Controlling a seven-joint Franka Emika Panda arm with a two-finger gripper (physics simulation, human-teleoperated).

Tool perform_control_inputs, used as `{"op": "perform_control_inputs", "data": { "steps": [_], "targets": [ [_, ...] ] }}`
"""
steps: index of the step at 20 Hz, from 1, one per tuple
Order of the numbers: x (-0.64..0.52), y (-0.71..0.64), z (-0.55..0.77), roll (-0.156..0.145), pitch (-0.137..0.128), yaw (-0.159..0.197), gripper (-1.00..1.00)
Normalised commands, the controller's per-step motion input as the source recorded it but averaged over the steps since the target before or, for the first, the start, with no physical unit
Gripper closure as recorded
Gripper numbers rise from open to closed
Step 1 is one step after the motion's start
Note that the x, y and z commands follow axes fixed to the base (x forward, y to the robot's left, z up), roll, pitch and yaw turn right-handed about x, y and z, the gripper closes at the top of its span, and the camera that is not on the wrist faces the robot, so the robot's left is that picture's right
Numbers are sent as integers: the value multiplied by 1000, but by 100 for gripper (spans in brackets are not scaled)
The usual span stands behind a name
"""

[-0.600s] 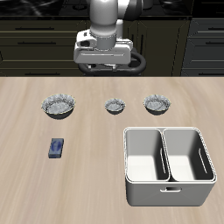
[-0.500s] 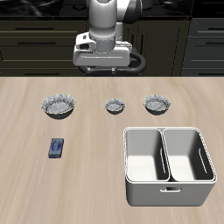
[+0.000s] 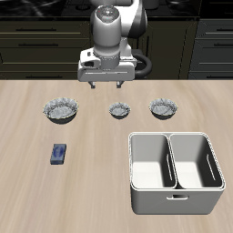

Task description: Place the smallest bowl in the left side of the drainer

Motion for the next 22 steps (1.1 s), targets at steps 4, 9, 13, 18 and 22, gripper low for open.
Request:
{"op": "perform_control_inputs", "data": {
  "steps": [4,9,13,18,22],
  "targets": [
    [-1,49,-227,1,16,25,-100],
    [16,38,-346,-5,48,35,-100],
    [-13,-30,-186,-6,18,6,-100],
    [-48,3,-169,-14,-14,35,-100],
    [-73,9,-113,4,-1,16,-100]
  ]
}}
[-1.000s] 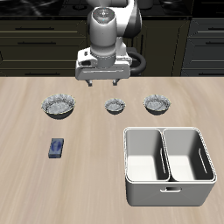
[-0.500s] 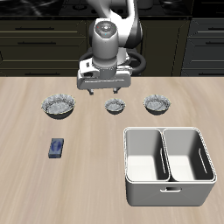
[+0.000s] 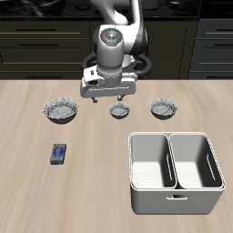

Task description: Place the smallest bowl in the left side of the drainer

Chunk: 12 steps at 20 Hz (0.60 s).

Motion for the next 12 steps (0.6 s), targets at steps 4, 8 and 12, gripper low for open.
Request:
{"op": "perform_control_inputs", "data": {
  "steps": [4,8,12],
  "targets": [
    [-54,-42,-133,10,0,-18,-100],
    [-12,-48,-249,-8,24,-1,-100],
    [9,-56,-138,-14,-1,4,-100]
  ]
}}
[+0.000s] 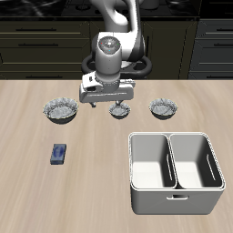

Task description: Place the smallest bowl in the left side of the drainer

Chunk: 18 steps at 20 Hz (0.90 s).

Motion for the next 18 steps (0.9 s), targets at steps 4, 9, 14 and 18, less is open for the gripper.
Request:
{"op": "perform_control_inputs", "data": {
  "steps": [4,9,14,18],
  "targets": [
    [16,-24,-211,-3,26,-11,-100],
    [-14,113,-288,63,39,-14,-100],
    [42,29,-200,13,32,-3,100],
    [7,-43,-104,29,26,-26,100]
  ]
}}
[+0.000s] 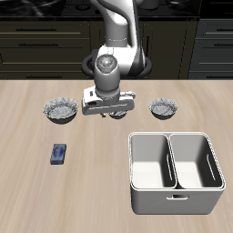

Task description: Place the smallest bowl in the left side of the drainer

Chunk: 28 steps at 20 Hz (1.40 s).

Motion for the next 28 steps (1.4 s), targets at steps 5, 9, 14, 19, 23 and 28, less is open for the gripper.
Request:
{"op": "perform_control_inputs", "data": {
  "steps": [5,9,14,19,23,28],
  "targets": [
    [48,-15,85,3,-12,-14,100],
    [48,61,183,7,-25,-5,100],
    [52,58,266,-2,-22,-2,100],
    [77,51,516,-27,-79,7,100],
    [53,38,341,-12,-42,2,100],
    [39,76,356,-8,-44,-2,100]
  ]
}}
